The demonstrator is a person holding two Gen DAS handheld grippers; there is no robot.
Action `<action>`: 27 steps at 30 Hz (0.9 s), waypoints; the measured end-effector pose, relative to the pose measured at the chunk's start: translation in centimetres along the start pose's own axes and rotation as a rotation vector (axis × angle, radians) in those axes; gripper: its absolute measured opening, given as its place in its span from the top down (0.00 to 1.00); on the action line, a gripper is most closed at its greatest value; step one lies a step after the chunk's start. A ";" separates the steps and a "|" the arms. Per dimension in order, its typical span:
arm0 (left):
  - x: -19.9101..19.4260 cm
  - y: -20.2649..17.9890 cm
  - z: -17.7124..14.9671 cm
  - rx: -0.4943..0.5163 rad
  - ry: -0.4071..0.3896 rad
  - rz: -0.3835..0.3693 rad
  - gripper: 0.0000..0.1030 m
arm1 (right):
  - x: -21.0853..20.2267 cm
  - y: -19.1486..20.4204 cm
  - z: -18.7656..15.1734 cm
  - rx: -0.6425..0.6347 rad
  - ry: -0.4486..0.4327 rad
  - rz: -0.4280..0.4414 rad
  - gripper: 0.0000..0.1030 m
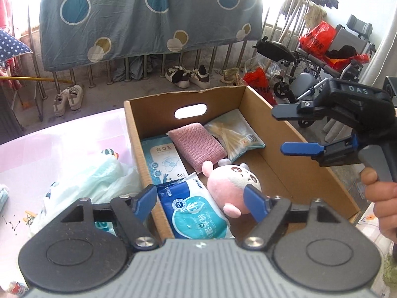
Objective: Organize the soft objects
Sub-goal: 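Release the pink bunny into the box and withdraw the right tool, then reach the right tool to the blue banded towel and close on it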
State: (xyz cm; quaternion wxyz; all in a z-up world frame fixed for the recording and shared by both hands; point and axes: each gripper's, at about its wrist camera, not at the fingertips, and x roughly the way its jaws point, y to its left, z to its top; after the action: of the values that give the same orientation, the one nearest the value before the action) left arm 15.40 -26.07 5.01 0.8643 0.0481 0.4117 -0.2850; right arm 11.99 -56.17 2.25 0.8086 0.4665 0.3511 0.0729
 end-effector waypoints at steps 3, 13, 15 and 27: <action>-2.5 1.4 -0.7 -0.023 -0.032 0.016 0.22 | -0.9 2.7 -1.0 -0.025 0.004 0.059 0.31; -11.0 8.4 -4.6 -0.097 -0.163 0.195 0.16 | 3.9 13.0 -5.3 -0.146 0.166 0.173 0.30; -12.3 10.1 -5.7 -0.106 -0.178 0.262 0.16 | 5.9 15.0 -6.3 -0.164 0.213 0.189 0.30; -15.3 20.8 -11.8 -0.167 -0.172 0.658 0.15 | 19.3 23.9 -13.9 -0.222 0.478 0.207 0.30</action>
State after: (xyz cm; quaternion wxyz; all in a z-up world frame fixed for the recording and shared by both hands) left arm 10.73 1.95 5.45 0.9423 0.0830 0.3218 0.0406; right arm 22.43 -24.55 7.42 0.7372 0.3779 0.4722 0.3013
